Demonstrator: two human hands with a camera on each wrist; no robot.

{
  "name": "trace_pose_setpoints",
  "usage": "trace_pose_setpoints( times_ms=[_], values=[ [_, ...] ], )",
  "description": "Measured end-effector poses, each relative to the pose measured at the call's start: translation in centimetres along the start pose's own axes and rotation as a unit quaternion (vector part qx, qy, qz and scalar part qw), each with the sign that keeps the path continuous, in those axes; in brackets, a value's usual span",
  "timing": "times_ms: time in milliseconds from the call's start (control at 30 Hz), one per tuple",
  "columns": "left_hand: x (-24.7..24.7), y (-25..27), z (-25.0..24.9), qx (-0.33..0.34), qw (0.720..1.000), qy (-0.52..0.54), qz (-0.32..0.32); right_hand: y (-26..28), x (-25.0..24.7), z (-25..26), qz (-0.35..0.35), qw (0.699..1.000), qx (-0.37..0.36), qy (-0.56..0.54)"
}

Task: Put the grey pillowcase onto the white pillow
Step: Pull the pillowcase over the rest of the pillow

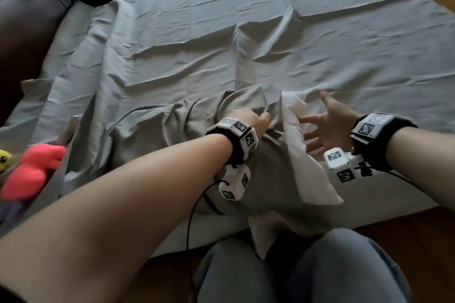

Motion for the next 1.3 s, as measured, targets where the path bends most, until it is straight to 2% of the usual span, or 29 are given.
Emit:
trace_pose_setpoints(
  times_ms=[100,200,267,333,400,433,467,500,567,600,633,667,733,767,800,833,933,1067,1100,1133,1200,1233,1267,1300],
  values=[
    [-0.4,0.0,-0.1,0.007,0.999,-0.027,0.033,-0.4,-0.2,0.0,0.02,1.0,0.004,0.006],
    [0.2,-0.4,-1.3,0.046,0.997,-0.044,0.046,-0.8,0.1,0.0,0.03,0.999,0.015,0.002],
    [0.9,-1.1,-1.9,0.042,0.998,0.0,0.057,-0.5,0.1,-0.2,0.035,0.999,0.012,-0.014],
    [1.4,-2.0,-1.9,0.03,0.997,0.067,0.031,-0.3,-0.2,-0.2,0.047,0.998,-0.002,-0.038],
    [0.7,-1.7,-2.9,0.058,0.977,0.206,0.01,0.6,0.1,-0.1,0.086,0.995,-0.016,-0.057],
    [-0.1,-1.1,-4.1,0.085,0.951,0.295,0.02,1.1,0.8,-0.1,0.099,0.992,-0.04,-0.068],
    [-1.2,-0.2,-5.6,0.118,0.923,0.364,0.037,1.5,1.8,0.2,0.08,0.989,-0.092,-0.084],
    [-2.5,0.7,-7.6,0.146,0.901,0.404,0.053,1.2,2.5,0.7,0.024,0.981,-0.152,-0.116],
    [-4.3,1.8,-10.6,0.182,0.887,0.42,0.064,0.6,3.9,2.2,-0.102,0.943,-0.29,-0.125],
    [-4.6,1.9,-11.4,0.189,0.885,0.421,0.062,0.8,3.4,2.2,-0.142,0.92,-0.342,-0.132],
    [-4.3,1.6,-11.5,0.184,0.889,0.415,0.063,0.8,3.0,1.8,-0.149,0.908,-0.373,-0.118],
    [-4.0,1.3,-11.1,0.173,0.892,0.412,0.066,1.2,3.2,1.2,-0.117,0.918,-0.36,-0.12],
    [-3.0,1.0,-9.7,0.154,0.905,0.391,0.066,2.1,3.1,1.9,0.011,0.981,-0.16,-0.104],
    [-2.4,0.9,-8.8,0.139,0.916,0.369,0.067,2.8,2.6,1.8,0.082,0.988,-0.093,-0.091],
    [-2.0,0.9,-7.9,0.12,0.93,0.339,0.071,3.5,1.7,1.7,0.131,0.985,-0.071,-0.086],
    [-1.6,0.8,-6.8,0.098,0.945,0.302,0.074,3.3,0.9,1.7,0.145,0.984,-0.065,-0.074],
    [-1.2,0.4,-2.6,0.061,0.971,0.225,0.049,2.8,0.6,1.9,0.078,0.993,-0.07,0.053],
    [-2.1,0.8,3.6,0.0,0.987,0.157,0.022,2.7,-0.4,1.6,-0.008,0.974,-0.048,0.223],
    [-2.3,1.0,4.8,-0.008,0.99,0.139,0.019,2.9,-0.7,1.8,-0.048,0.968,-0.078,0.232],
    [-2.5,1.3,5.8,-0.013,0.992,0.123,0.018,3.0,-1.4,2.4,-0.121,0.96,-0.141,0.211],
    [-2.8,1.9,7.0,-0.023,0.994,0.101,0.017,3.9,-2.5,3.7,-0.239,0.924,-0.288,0.074],
    [-2.9,2.3,7.3,-0.028,0.995,0.093,0.014,4.6,-2.4,4.0,-0.268,0.9,-0.342,0.027],
    [-3.1,2.6,7.6,-0.03,0.996,0.083,0.013,5.2,-2.1,4.2,-0.293,0.881,-0.37,0.036],
    [-3.2,2.9,7.8,-0.033,0.997,0.073,0.014,5.6,-1.6,3.9,-0.295,0.88,-0.364,0.077]
  ],
)
Point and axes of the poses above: each hand's wrist, its own y-axis away from the middle knuckle, its own x-axis out of the palm, z = x × y, the point moved 1 cm from there along -y, towards the middle knuckle, and after that the axes turned 14 degrees about -y, right-handed, at the moved point
